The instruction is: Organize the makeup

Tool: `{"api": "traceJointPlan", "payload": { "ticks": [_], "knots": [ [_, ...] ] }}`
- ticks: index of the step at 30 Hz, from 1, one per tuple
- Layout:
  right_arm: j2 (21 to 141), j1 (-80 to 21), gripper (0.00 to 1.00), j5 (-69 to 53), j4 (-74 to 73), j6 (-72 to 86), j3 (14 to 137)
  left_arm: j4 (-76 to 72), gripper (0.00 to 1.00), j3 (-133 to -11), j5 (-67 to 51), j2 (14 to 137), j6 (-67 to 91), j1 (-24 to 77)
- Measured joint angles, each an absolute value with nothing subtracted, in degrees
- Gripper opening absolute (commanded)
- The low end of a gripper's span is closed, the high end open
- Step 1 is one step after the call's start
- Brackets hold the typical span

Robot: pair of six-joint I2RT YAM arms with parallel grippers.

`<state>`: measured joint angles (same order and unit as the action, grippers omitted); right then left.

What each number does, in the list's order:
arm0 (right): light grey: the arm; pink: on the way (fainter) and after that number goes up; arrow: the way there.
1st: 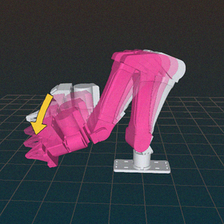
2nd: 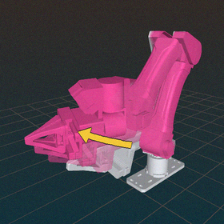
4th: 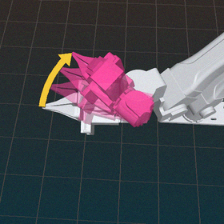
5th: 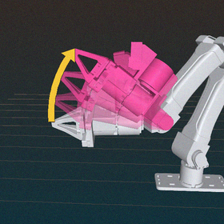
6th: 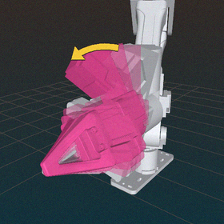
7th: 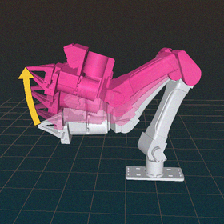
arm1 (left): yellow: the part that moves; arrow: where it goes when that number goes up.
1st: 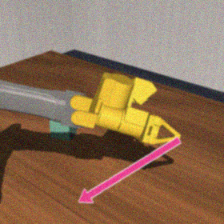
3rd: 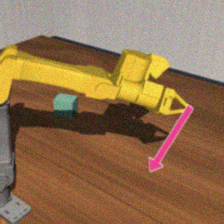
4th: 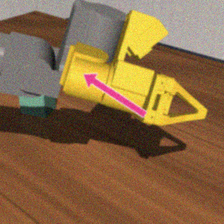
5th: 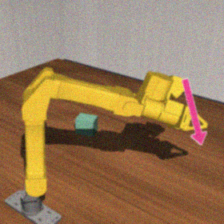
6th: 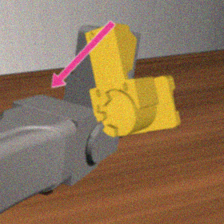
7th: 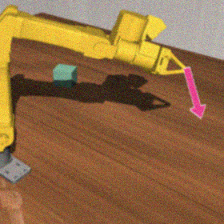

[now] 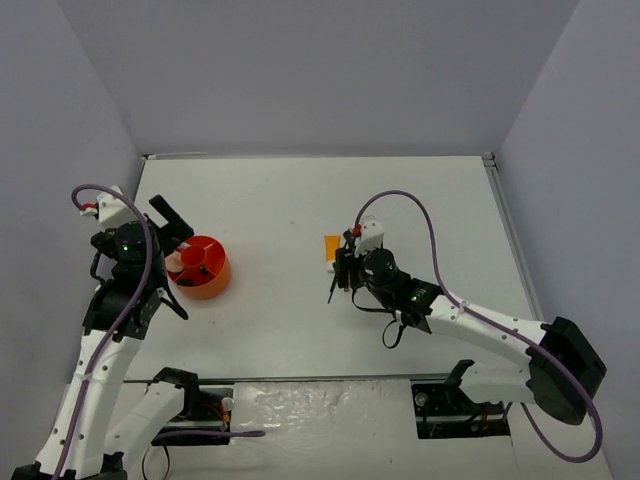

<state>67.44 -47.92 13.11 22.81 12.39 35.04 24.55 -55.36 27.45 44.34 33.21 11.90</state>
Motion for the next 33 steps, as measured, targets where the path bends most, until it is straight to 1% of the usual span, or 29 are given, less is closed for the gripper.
{"api": "traceJointPlan", "payload": {
  "ticks": [1,3,5,8,17,25,32,33],
  "knots": [
    [68.94,-47.91,0.44,13.78,22.12,13.3,35.83,25.5,0.97,-57.35,26.29,44.4,31.9,11.88],
    [72.42,-47.73,0.41,15.04,20.55,15.31,37.59,27.43,0.97,-60.23,23.29,44.82,29.32,11.88],
    [75.64,-47.64,0.34,15.97,19.24,17.21,39.03,29.2,0.97,-61.85,20.27,45.16,26.95,11.88],
    [79.94,-47.64,0.3,17.06,17.7,20.28,40.2,31.81,0.97,-62.25,15.63,45.4,23.67,11.88],
    [87.25,-47.59,0.23,19.0,15.65,26.36,40.93,34.61,0.97,-56.71,8.95,46.33,19.05,11.88],
    [91.87,-47.39,0.17,20.09,15.57,28.72,41.79,34.66,0.97,-56.47,6.09,46.61,18.63,11.26],
    [95.12,-46.81,0.15,20.95,16.63,29.93,42.83,34.57,0.97,-56.47,5.16,46.61,18.64,10.86],
    [95.43,-46.81,0.1,21.13,16.87,30.02,43.03,34.54,0.97,-56.47,4.99,46.61,18.65,10.79]
  ]
}}
